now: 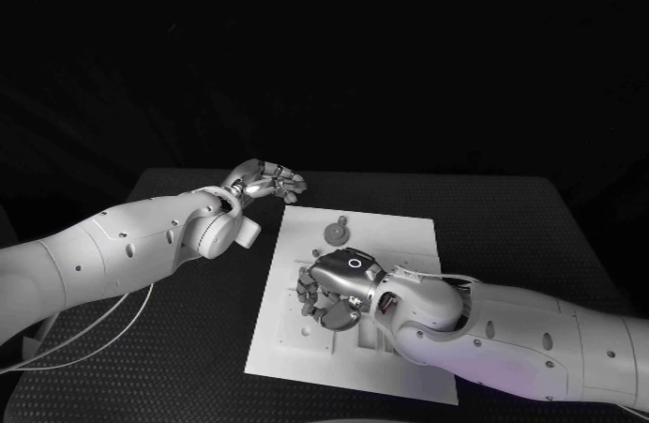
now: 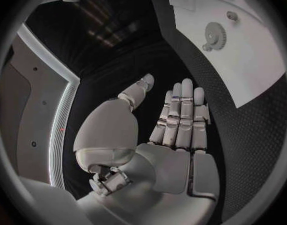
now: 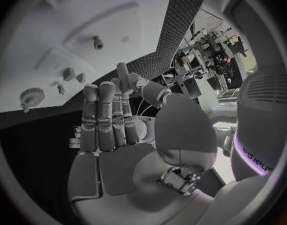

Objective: Assemble the parts on the task board

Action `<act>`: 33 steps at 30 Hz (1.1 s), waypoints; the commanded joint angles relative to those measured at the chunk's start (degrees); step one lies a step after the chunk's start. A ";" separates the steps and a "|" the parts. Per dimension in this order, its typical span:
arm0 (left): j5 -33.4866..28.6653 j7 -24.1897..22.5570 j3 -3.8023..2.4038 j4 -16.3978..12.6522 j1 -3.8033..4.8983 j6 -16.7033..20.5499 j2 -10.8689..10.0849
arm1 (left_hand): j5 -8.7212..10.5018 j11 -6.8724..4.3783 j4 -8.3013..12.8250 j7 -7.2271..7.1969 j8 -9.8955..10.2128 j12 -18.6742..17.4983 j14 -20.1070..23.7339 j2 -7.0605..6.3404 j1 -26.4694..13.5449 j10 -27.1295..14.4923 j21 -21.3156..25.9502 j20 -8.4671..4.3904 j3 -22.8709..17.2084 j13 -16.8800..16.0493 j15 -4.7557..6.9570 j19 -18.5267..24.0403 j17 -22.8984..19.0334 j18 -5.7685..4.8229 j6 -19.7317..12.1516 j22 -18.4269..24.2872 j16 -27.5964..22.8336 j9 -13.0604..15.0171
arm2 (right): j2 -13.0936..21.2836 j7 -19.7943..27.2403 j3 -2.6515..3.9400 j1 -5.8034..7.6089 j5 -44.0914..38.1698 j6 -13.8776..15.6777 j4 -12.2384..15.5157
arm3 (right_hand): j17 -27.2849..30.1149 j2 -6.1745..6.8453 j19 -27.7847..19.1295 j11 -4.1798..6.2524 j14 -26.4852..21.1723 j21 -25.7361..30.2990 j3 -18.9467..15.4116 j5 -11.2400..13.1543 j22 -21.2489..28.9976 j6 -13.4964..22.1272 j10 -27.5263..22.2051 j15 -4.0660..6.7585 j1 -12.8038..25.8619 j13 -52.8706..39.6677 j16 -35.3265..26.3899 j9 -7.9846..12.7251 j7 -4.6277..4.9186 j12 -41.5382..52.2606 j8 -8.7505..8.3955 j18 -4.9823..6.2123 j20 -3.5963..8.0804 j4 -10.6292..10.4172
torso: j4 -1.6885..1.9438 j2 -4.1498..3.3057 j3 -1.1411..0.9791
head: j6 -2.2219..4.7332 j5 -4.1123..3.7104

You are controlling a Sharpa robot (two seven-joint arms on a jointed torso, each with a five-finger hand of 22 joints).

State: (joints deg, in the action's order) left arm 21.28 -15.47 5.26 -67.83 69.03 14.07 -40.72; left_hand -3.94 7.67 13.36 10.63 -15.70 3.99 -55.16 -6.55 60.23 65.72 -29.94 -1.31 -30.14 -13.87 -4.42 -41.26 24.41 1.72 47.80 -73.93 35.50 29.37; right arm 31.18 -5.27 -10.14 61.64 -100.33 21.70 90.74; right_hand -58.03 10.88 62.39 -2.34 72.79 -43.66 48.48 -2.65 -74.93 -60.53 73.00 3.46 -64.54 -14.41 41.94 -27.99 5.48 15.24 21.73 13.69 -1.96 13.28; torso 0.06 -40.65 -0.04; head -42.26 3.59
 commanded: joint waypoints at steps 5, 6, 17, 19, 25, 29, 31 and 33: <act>-0.29 -0.18 -0.05 -0.07 0.07 -0.79 0.43 | 0.00 0.07 -0.18 -0.10 -0.13 0.20 -0.25 0.40 -0.26 -0.39 0.38 0.22 0.28 0.07 -0.21 -0.30 0.13 0.52 -0.32 -0.07 -0.25 -0.06 | -1.45 -0.40 -0.60 -1.00 -1.44 -2.21 -1.19 | 0.10 -0.52 -0.25 -0.04 -0.04 -0.26 0.30 -0.18 -1.36 -0.37 0.47 0.26 -0.11 -0.06 0.34 -0.35 -0.07 0.18 0.09 1.31 0.36 0.25 | -0.03 -0.03 -0.08 | -0.47 0.38; -0.29 -0.18 -0.05 -0.10 0.07 -0.83 0.46 | -0.01 0.07 -0.19 -0.10 -0.13 0.20 -0.25 0.40 -0.25 -0.39 0.39 0.22 0.28 0.08 -0.21 -0.30 0.14 0.52 -0.33 -0.08 -0.26 -0.06 | -1.62 -0.43 -0.68 -1.09 -1.73 -2.27 -1.33 | 0.11 -0.54 -0.27 -0.04 -0.05 -0.29 0.30 -0.18 -1.36 -0.36 0.46 0.26 -0.09 -0.07 0.36 -0.35 -0.07 0.18 0.09 1.31 0.36 0.27 | 0.01 -0.03 -0.07 | -0.49 0.38; -0.31 -0.15 -0.05 -0.02 0.06 -0.95 0.64 | -0.02 0.08 -0.27 -0.10 -0.15 0.20 -0.24 0.41 -0.28 -0.40 0.46 0.23 0.27 0.10 -0.23 -0.30 0.23 0.50 -0.33 -0.10 -0.34 -0.06 | -2.53 -0.38 -1.01 -2.00 -1.99 -3.10 -2.07 | 0.14 -0.63 -0.44 -0.05 -0.14 -0.53 0.29 -0.19 -1.36 -0.36 0.45 0.24 0.07 -0.15 0.50 -0.36 -0.06 0.17 0.06 1.31 0.33 0.45 | -0.03 0.01 -0.09 | -0.66 0.51; -0.31 -0.15 -0.05 -0.02 0.06 -0.98 0.66 | -0.02 0.08 -0.28 -0.10 -0.16 0.20 -0.24 0.42 -0.29 -0.40 0.47 0.24 0.26 0.11 -0.23 -0.30 0.24 0.50 -0.33 -0.11 -0.35 -0.06 | -2.68 -0.38 -1.02 -2.14 -2.11 -3.27 -2.22 | 0.15 -0.65 -0.46 -0.05 -0.14 -0.56 0.29 -0.19 -1.36 -0.37 0.45 0.24 0.08 -0.17 0.52 -0.36 -0.06 0.17 0.06 1.31 0.33 0.47 | -0.02 0.01 -0.08 | -0.68 0.53; -0.31 -0.16 -0.05 0.00 0.06 -0.98 0.67 | -0.03 0.08 -0.32 -0.10 -0.16 0.20 -0.24 0.41 -0.30 -0.41 0.50 0.24 0.26 0.12 -0.23 -0.31 0.28 0.50 -0.35 -0.12 -0.39 -0.07 | -2.94 -0.30 -1.05 -2.52 -2.10 -4.10 -2.84 | 0.16 -0.70 -0.51 -0.05 -0.16 -0.67 0.28 -0.19 -1.35 -0.37 0.46 0.25 0.14 -0.20 0.59 -0.36 -0.06 0.17 0.05 1.31 0.32 0.56 | 0.01 0.02 -0.06 | -0.79 0.55; -0.31 -0.15 -0.05 -0.01 0.06 -0.99 0.64 | -0.03 0.08 -0.34 -0.09 -0.16 0.20 -0.25 0.42 -0.31 -0.42 0.51 0.24 0.26 0.13 -0.23 -0.31 0.31 0.50 -0.36 -0.13 -0.41 -0.07 | -3.05 -0.31 -1.22 -2.63 -2.10 -4.24 -3.25 | 0.17 -0.74 -0.53 -0.04 -0.17 -0.75 0.26 -0.20 -1.35 -0.39 0.48 0.25 0.19 -0.23 0.65 -0.37 -0.06 0.19 0.04 1.31 0.32 0.62 | 0.02 -0.01 -0.02 | -0.87 0.60; -0.31 -0.15 -0.05 0.01 0.06 -0.95 0.61 | -0.03 0.09 -0.34 -0.09 -0.16 0.20 -0.25 0.41 -0.31 -0.42 0.52 0.24 0.26 0.13 -0.24 -0.32 0.32 0.50 -0.37 -0.14 -0.42 -0.08 | -3.10 -0.34 -1.28 -2.67 -2.14 -4.22 -3.63 | 0.17 -0.76 -0.55 -0.04 -0.18 -0.79 0.26 -0.20 -1.34 -0.39 0.48 0.26 0.20 -0.25 0.68 -0.37 -0.06 0.18 0.04 1.31 0.32 0.66 | 0.04 -0.01 -0.02 | -0.93 0.65; -0.31 -0.15 -0.05 0.00 0.06 -0.98 0.58 | -0.03 0.09 -0.36 -0.09 -0.16 0.20 -0.25 0.41 -0.32 -0.42 0.53 0.24 0.26 0.14 -0.24 -0.32 0.34 0.50 -0.38 -0.14 -0.43 -0.08 | -3.15 -0.35 -1.31 -2.68 -2.20 -4.21 -3.79 | 0.18 -0.79 -0.56 -0.04 -0.18 -0.82 0.26 -0.20 -1.34 -0.39 0.47 0.26 0.21 -0.26 0.70 -0.37 -0.06 0.18 0.03 1.31 0.33 0.69 | 0.01 0.01 -0.04 | -0.91 0.62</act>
State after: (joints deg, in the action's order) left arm 21.27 -15.30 5.27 -67.75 69.03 13.80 -40.20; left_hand -3.94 7.67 13.21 10.63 -15.70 3.99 -55.16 -6.55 60.23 65.72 -29.72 -1.31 -29.99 -13.83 -4.42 -41.26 24.69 1.72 47.80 -74.02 35.27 29.38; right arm 28.20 -5.67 -11.44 59.03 -101.77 18.46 87.05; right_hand -57.92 10.53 61.99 -2.34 72.72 -44.19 48.79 -2.60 -74.95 -60.57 72.97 3.47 -64.26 -14.60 42.37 -28.29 5.38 15.23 21.58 13.68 -1.94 13.62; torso 0.08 -40.65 -0.07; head -43.16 4.22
